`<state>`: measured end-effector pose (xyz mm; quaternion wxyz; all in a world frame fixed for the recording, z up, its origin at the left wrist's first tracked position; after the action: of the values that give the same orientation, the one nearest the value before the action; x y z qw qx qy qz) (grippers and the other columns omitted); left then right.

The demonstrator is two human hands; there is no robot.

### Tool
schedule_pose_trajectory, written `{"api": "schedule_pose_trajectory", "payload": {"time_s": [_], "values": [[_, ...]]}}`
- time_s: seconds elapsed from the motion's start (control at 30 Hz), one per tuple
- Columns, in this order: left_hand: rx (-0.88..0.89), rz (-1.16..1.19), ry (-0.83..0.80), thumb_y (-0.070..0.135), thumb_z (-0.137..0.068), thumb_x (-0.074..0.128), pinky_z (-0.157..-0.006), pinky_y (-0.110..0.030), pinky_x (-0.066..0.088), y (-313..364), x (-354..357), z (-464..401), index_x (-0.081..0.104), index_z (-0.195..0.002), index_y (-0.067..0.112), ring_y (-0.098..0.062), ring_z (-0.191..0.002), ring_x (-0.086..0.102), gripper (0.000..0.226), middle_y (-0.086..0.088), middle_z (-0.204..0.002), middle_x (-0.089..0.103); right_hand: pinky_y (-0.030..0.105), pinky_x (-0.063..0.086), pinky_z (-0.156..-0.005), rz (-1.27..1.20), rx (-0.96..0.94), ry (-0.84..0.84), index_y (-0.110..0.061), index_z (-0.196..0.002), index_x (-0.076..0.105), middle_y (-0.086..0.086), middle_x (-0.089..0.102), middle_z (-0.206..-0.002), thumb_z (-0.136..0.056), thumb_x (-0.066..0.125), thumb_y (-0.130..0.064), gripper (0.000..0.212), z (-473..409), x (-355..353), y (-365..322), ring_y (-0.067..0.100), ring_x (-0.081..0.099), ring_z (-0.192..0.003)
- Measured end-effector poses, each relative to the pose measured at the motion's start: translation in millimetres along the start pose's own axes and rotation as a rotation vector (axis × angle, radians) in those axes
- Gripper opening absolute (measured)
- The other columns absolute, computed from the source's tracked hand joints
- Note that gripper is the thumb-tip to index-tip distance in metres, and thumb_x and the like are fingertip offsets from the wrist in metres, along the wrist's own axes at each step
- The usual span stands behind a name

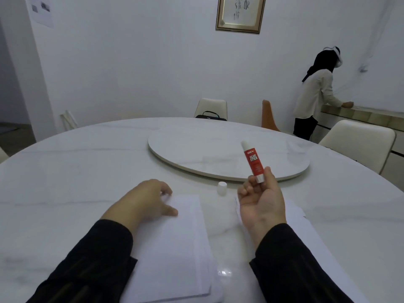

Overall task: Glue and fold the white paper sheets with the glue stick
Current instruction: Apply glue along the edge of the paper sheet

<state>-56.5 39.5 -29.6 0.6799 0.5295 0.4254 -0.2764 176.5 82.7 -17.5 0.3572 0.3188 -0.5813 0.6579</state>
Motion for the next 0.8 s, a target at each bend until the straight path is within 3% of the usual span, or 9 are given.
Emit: {"api": "schedule_pose_trajectory", "payload": {"time_s": [0.07,0.13,0.2,0.27,0.43,0.53,0.67,0.8], "values": [[0.02,0.032,0.108,0.032,-0.061,0.084,-0.096,-0.035,0.043,0,-9,1,0.063,-0.098,0.028,-0.018,-0.106,0.055,0.043,0.006,-0.112,0.058,0.02,0.03,-0.045,0.006,-0.005,0.012,-0.013,-0.084,0.056,-0.001,0.047,-0.057,-0.09,0.059,-0.032,0.02,-1,-2,-1,0.009,0.034,-0.045],[0.036,0.011,0.211,0.025,-0.063,0.082,-0.087,-0.032,0.04,1,-16,1,0.056,-0.074,0.03,-0.02,-0.095,0.054,0.028,0.008,-0.094,0.06,0.02,0.031,-0.044,0.004,-0.008,0.015,-0.014,-0.084,0.055,-0.001,0.047,-0.057,-0.091,0.058,-0.033,0.02,-2,-3,-3,0.01,0.034,-0.044],[0.051,0.007,0.32,0.019,-0.07,0.074,-0.08,-0.029,0.034,2,-21,-1,0.052,-0.063,0.029,-0.024,-0.094,0.053,0.025,0.01,-0.081,0.059,0.02,0.031,-0.044,-0.003,-0.009,0.014,-0.014,-0.083,0.055,-0.002,0.047,-0.056,-0.091,0.058,-0.033,0.021,-4,-2,-5,0.01,0.034,-0.044],[0.063,0.057,0.345,0.014,-0.073,0.069,-0.073,-0.028,0.036,-1,-21,-4,0.053,-0.058,0.031,-0.028,-0.095,0.053,0.028,0.009,-0.077,0.059,0.02,0.03,-0.045,-0.008,-0.001,0.021,-0.013,-0.084,0.055,-0.002,0.047,-0.056,-0.091,0.058,-0.033,0.022,-5,-2,-5,0.01,0.034,-0.044],[0.141,0.141,0.274,0.02,-0.078,0.065,-0.072,-0.029,0.041,2,-21,-9,0.057,-0.057,0.036,-0.027,-0.094,0.054,0.028,0.009,-0.078,0.062,0.021,0.034,-0.047,-0.032,0.025,0.002,-0.012,-0.086,0.056,-0.001,0.049,-0.057,-0.091,0.058,-0.035,0.023,-6,-2,-3,0.011,0.038,-0.046],[0.236,0.271,0.271,0.02,-0.083,0.064,-0.068,-0.026,0.04,19,-40,-5,0.062,-0.064,0.033,-0.018,-0.079,0.057,0.023,0.007,-0.074,0.063,0.021,0.04,-0.046,-0.043,0.023,-0.015,-0.012,-0.089,0.056,-0.001,0.053,-0.059,-0.09,0.058,-0.037,0.025,-7,1,-5,0.011,0.044,-0.048],[0.354,0.301,0.197,0.016,-0.089,0.059,-0.066,-0.012,0.041,51,-43,-2,0.068,-0.083,0.021,-0.007,-0.071,0.057,0.011,0.003,-0.079,0.066,0.02,0.041,-0.047,-0.061,-0.001,-0.024,-0.012,-0.088,0.057,-0.001,0.054,-0.059,-0.088,0.061,-0.037,0.025,-8,2,-11,0.01,0.045,-0.048],[0.322,0.096,0.2,0.024,-0.087,0.056,-0.08,-0.021,0.037,60,-11,-19,0.06,-0.08,0.037,-0.017,-0.095,0.056,0.016,0.007,-0.089,0.066,0.019,0.043,-0.048,-0.079,-0.016,-0.018,-0.011,-0.088,0.059,0.0,0.052,-0.061,-0.084,0.067,-0.028,0.019,-5,2,-16,0.01,0.046,-0.051]]}}
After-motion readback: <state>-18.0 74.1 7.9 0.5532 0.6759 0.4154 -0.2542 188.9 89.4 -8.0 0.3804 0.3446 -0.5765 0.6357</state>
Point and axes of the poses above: each hand's wrist, its own z-axis away from the middle knuckle, its own x-axis out of the palm, y = z × x, the point moved 6 cm from there along -z, towards the middle knuckle
